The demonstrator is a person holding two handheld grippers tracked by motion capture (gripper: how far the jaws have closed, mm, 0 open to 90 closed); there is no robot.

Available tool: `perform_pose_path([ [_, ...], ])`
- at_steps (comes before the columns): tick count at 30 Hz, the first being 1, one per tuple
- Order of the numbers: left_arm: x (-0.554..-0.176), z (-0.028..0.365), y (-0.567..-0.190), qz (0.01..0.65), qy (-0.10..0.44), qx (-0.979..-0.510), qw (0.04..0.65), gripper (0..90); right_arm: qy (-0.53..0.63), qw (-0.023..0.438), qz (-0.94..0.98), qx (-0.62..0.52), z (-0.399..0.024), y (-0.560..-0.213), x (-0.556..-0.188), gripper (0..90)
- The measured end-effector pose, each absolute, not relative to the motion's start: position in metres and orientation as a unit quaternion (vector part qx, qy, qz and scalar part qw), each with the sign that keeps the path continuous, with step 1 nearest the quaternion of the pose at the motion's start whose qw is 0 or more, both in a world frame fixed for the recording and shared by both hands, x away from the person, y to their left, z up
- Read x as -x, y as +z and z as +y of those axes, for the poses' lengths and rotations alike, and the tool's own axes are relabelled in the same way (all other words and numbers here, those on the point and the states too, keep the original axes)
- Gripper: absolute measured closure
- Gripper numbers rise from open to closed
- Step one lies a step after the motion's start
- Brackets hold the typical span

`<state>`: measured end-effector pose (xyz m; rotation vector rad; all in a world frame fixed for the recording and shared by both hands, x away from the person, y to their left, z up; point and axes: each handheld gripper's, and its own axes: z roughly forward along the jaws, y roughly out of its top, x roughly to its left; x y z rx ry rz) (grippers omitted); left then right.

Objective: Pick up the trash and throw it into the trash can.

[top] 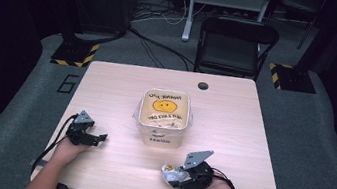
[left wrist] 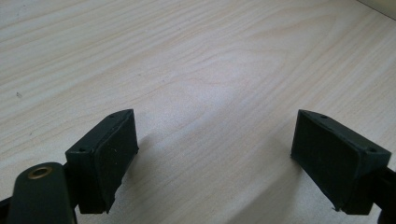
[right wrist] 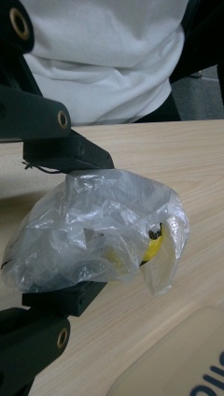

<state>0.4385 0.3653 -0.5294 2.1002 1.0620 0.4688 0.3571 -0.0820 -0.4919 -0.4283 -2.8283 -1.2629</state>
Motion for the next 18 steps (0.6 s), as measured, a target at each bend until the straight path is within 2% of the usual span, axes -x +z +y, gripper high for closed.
perform_pose_path([
  [18,-0.439,0.366,-0.529,0.412,0.182,-0.816,0.363,14.2,-0.431,-0.004,-0.89,0.146,-0.085,-0.443,-0.373,46.6],
])
